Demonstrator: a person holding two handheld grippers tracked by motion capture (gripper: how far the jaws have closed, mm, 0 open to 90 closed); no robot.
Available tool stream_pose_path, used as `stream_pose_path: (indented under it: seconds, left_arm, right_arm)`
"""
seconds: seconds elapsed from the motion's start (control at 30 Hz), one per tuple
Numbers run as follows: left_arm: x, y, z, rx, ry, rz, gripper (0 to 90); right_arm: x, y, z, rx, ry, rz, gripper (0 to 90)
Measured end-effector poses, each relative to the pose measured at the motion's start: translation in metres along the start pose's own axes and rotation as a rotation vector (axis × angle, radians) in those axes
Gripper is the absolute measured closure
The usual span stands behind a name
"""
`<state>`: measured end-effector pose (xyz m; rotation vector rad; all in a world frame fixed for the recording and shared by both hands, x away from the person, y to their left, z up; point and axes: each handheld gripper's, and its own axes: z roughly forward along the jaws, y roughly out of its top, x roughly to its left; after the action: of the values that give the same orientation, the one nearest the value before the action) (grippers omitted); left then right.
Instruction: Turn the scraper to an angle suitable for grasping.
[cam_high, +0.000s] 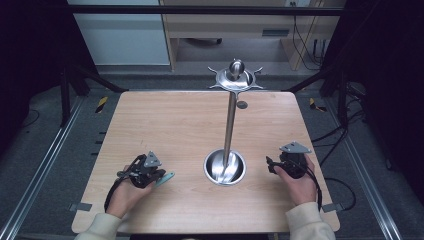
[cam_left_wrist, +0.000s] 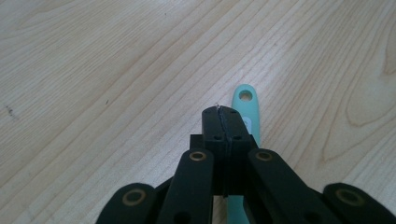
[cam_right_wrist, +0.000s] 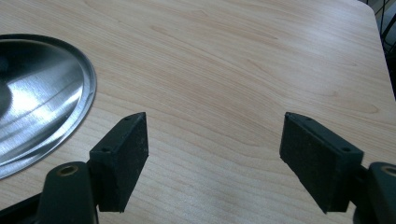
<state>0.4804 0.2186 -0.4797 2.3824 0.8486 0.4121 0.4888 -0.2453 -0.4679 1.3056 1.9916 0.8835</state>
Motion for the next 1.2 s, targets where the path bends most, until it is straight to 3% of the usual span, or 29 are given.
stream_pose_path:
  seconds: [0.17, 0.2, 0.27, 0.33, 0.37, 0.43, 0.57, 0.73, 0.83, 0.9, 1.2]
  left_arm:
    - [-0.005, 0.0, -0.001, -0.006, -0.026, 0.026, 90.0]
    - [-0.007, 0.001, -0.003, -0.002, -0.037, 0.05, 90.0]
    - [-0.011, 0.002, -0.005, 0.004, -0.088, 0.059, 90.0]
    - [-0.018, 0.002, -0.006, 0.028, -0.076, 0.11, 90.0]
    - [-0.02, 0.004, -0.008, 0.029, -0.065, 0.116, 90.0]
    - [-0.017, 0.008, -0.017, -0.011, -0.058, 0.076, 90.0]
    - [-0.015, 0.015, -0.026, 0.001, -0.033, 0.041, 90.0]
    - [-0.014, 0.025, -0.027, 0.091, -0.017, 0.054, 86.9]
    - [-0.012, 0.034, -0.025, 0.143, -0.035, 0.055, 82.5]
    - [-0.01, 0.042, -0.023, 0.213, -0.049, 0.074, 77.6]
    - [-0.004, 0.06, -0.014, 0.302, -0.072, 0.094, 64.8]
  right_arm:
    - [0.0, 0.0, -0.001, -0.002, -0.002, -0.003, 23.9]
    - [0.0, 0.0, 0.0, -0.004, -0.001, -0.003, 23.9]
    - [0.0, 0.0, 0.0, -0.004, 0.0, -0.003, 23.8]
    - [0.0, 0.0, -0.001, -0.004, -0.001, -0.007, 23.9]
    - [0.0, 0.0, -0.001, -0.006, 0.001, -0.003, 23.8]
    - [-0.001, 0.0, -0.001, -0.006, -0.002, -0.004, 23.7]
    - [0.0, 0.0, 0.0, -0.003, 0.0, 0.0, 23.6]
    - [0.0, 0.0, 0.0, -0.001, -0.001, -0.009, 23.5]
    - [-0.001, 0.0, 0.0, -0.005, -0.002, -0.003, 23.4]
    - [-0.002, 0.0, 0.0, -0.003, -0.002, -0.001, 23.4]
    - [-0.001, 0.0, 0.0, -0.005, 0.005, 0.002, 23.4]
